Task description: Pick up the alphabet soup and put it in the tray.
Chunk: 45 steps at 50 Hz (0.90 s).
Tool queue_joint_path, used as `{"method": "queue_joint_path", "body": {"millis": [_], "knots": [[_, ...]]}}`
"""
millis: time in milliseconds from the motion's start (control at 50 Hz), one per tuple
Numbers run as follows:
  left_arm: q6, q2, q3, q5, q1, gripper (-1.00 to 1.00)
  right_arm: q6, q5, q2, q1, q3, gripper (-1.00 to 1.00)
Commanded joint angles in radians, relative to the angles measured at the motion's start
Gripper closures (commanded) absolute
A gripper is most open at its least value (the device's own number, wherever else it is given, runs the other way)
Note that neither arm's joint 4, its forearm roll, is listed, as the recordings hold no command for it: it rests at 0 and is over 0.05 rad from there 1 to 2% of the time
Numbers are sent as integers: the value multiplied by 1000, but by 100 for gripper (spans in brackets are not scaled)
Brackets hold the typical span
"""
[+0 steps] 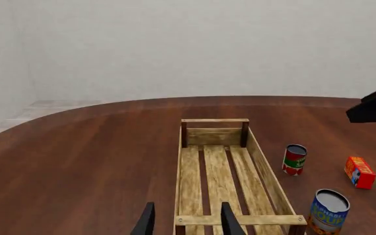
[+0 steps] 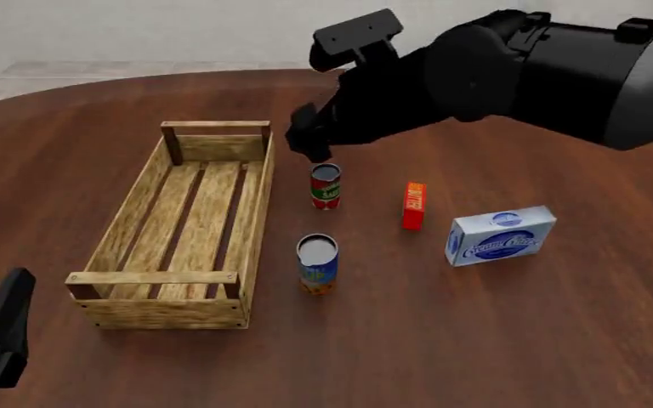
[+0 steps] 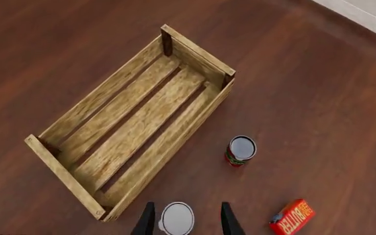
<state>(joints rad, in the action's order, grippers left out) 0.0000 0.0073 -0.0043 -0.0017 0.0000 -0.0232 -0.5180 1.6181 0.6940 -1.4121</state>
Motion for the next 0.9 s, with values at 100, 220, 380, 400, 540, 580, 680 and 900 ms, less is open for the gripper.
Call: {"method": "queue_joint_path", "body": {"millis": [100,220,380,400,540,580,680,900], "knots": [[0,0,0,0,0,-100,22,-2,87,44,-32,-100],[0,0,0,0,0,-100,31,11,102,50,-14,-100],[0,0,0,0,0,-100,36,30,114,35,13,-100],[0,0,0,0,0,-100,36,33,115,32,18,-100],[0,0,0,0,0,-100,28,49,121,20,39,-100],[0,0,0,0,0,-100,28,54,128,21,47,-100],[0,0,0,0,0,-100,25,60,136,15,48,-100],[0,0,0,0,0,-100,37,77,164,16,60,-100]]}}
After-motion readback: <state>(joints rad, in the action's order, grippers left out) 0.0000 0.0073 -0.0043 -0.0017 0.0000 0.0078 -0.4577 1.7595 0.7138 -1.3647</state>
